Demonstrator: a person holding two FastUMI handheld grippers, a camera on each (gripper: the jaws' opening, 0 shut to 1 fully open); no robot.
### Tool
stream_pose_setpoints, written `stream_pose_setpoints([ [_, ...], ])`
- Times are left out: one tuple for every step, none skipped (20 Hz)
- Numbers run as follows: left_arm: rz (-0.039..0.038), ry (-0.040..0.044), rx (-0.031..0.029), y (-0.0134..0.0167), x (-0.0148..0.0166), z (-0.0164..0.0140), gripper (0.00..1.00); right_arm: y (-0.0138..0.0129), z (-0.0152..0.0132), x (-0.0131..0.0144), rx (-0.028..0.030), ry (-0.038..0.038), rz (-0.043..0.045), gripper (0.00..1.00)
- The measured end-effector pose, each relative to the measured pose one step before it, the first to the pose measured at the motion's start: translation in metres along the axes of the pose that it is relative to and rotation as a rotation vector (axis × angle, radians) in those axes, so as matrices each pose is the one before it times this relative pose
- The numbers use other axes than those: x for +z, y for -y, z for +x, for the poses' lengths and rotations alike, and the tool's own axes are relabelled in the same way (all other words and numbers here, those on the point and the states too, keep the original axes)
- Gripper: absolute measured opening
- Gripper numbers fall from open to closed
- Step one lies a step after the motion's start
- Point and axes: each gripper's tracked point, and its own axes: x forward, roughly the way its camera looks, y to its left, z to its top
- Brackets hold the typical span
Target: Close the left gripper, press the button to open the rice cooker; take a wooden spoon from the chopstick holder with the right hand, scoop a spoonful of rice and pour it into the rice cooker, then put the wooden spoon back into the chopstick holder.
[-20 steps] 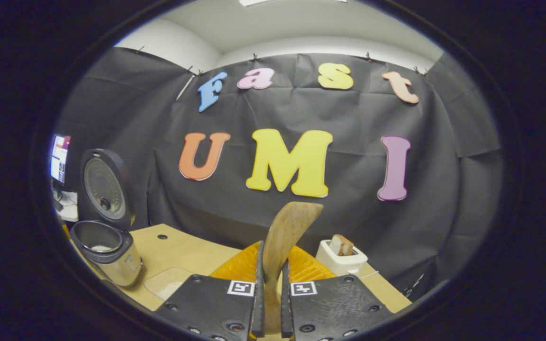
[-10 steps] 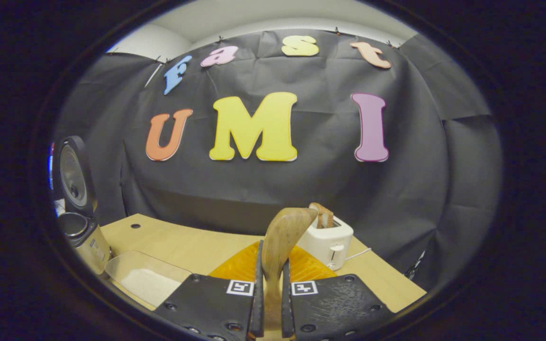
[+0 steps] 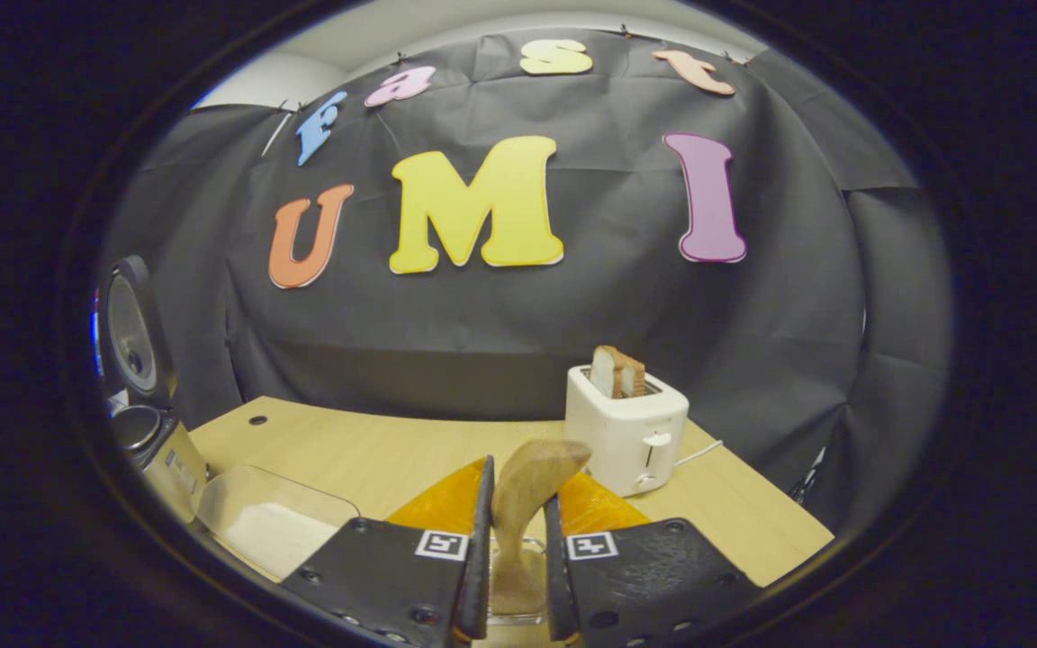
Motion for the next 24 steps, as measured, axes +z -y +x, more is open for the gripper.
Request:
stream_pose_setpoints([
  [-0.0002, 0.00296, 0.00054, -0.00062, 0.00014, 0.00008, 0.86, 0.00127, 0.00035, -0.00063, -0.00214, -0.00061, 0.00791, 0.3],
  [0.00021, 0.00102, 0.00023, -0.00077, 0.00337, 0.00148, 0.96, 0.00514, 0.00037, 0.00104, -0.01473, 0.00444, 0.00208, 0.41],
  [0.0014, 0.00019, 0.00026, 0.00022, 0.00038, 0.00002, 0.96, 0.00553, -0.00123, 0.00292, -0.02467, 0.0078, -0.0068, 0.4],
  [0.00097, 0.0005, 0.00212, -0.00047, -0.00008, 0.00035, 0.96, 0.00319, -0.00284, 0.00445, -0.01496, 0.01151, -0.00945, 0.41],
  [0.0, -0.00116, 0.0003, -0.00096, -0.00061, 0.0001, 0.96, 0.00177, -0.00171, 0.00384, -0.00774, 0.0109, -0.00598, 0.47],
  [-0.00083, -0.00075, -0.00139, 0.00092, -0.00008, -0.00055, 0.96, 0.00229, -0.00437, 0.00141, -0.0063, 0.00755, -0.00305, 0.57],
  [-0.00111, 0.00013, 0.00054, -0.00064, 0.00022, 0.00027, 0.96, 0.0016, -0.00272, 0.00206, -0.0023, 0.00291, -0.00237, 0.6],
  [0.00135, -0.00016, 0.00078, 0.00109, -0.00011, -0.00118, 0.96, 0.00125, -0.00286, 0.00127, 0.00046, 0.00183, 0.00242, 0.67],
  [0.00151, 0.00161, 0.00097, 0.00043, 0.00082, -0.00088, 0.96, 0.00076, -0.00288, 0.00223, 0.00314, 0.00253, 0.00244, 0.72],
  [0.00235, 0.00286, 0.00053, -0.00056, 0.00127, -0.00131, 0.96, 0.00222, -0.00391, 0.00083, -0.00155, 0.00087, 0.00053, 0.84],
  [0.00181, 0.0055, 0.00237, -0.0002, 0.00107, -0.00044, 0.96, 0.00278, -0.00499, 0.00111, -0.00244, -0.00014, 0.00042, 0.89],
  [0.00225, 0.00427, 0.00161, 0.00013, 0.00139, -0.00127, 0.96, 0.00275, -0.00333, -0.00018, -0.00382, 0.00128, 0.00309, 0.96],
  [0.00083, 0.00268, 0.00091, -0.00024, 0.00079, -0.00157, 0.96, 0.00175, -0.00485, 0.00061, 0.00057, 0.00219, 0.00182, 0.97],
  [0.00117, 0.00108, -0.00077, -0.00005, -0.0001, -0.00066, 0.96, 0.00199, -0.00642, -0.00006, 0.00145, 0.00289, 0.00099, 0.97],
  [0.00141, 0.00015, -0.00015, 0.00061, 0.00008, -0.00144, 0.96, 0.00264, -0.00494, 0.00042, -0.00077, 0.00574, -0.00209, 0.96],
  [0.00086, -0.00136, 0.00138, -0.00051, 0.0004, -0.00059, 0.96, 0.00165, -0.00578, -0.00052, 0.0007, 0.00357, -0.00472, 0.97],
  [0.00162, -0.00074, 0.00155, -0.00031, 0.00007, -0.00088, 0.96, 0.00192, -0.00669, -0.00061, 0.00167, 0.00042, -0.00708, 0.97],
  [0.00106, -0.00139, 0.00305, -0.00051, -0.00011, -0.00094, 0.96, 0.00031, -0.00712, -0.00107, 0.00704, 0.00286, -0.0075, 0.96],
  [-0.00206, 0.00022, 0.0039, -0.00085, 0.00105, -0.00114, 0.96, -0.00052, -0.00743, -0.00008, 0.00888, 0.00449, -0.01024, 0.96],
  [-0.00399, 0.00314, 0.00473, -0.00159, 0.00144, -0.00092, 0.96, 0.00146, -0.00796, -0.00189, 0.00115, 0.00377, -0.01733, 0.96],
  [-0.00177, 0.00342, 0.00416, -0.00257, 0.00217, -0.0008, 0.96, 0.00279, -0.00779, -0.00292, -0.00659, -0.00048, -0.0248, 0.96],
  [-0.00074, 0.00466, 0.00709, -0.002, 0.00194, -0.00073, 0.96, 0.00361, -0.00797, -0.00404, -0.01097, -0.00176, -0.02548, 0.97],
  [-0.00104, -0.00159, 0.00216, 0.00155, 0.00115, -0.00008, 0.96, 0.00181, -0.00838, -0.00261, -0.00328, 0.00333, -0.01933, 0.97],
  [0.00385, -0.00782, -0.0032, 0.00101, 0.0008, 0.00089, 0.96, -0.00214, -0.00878, -0.00075, 0.00536, 0.00744, -0.00977, 0.96],
])
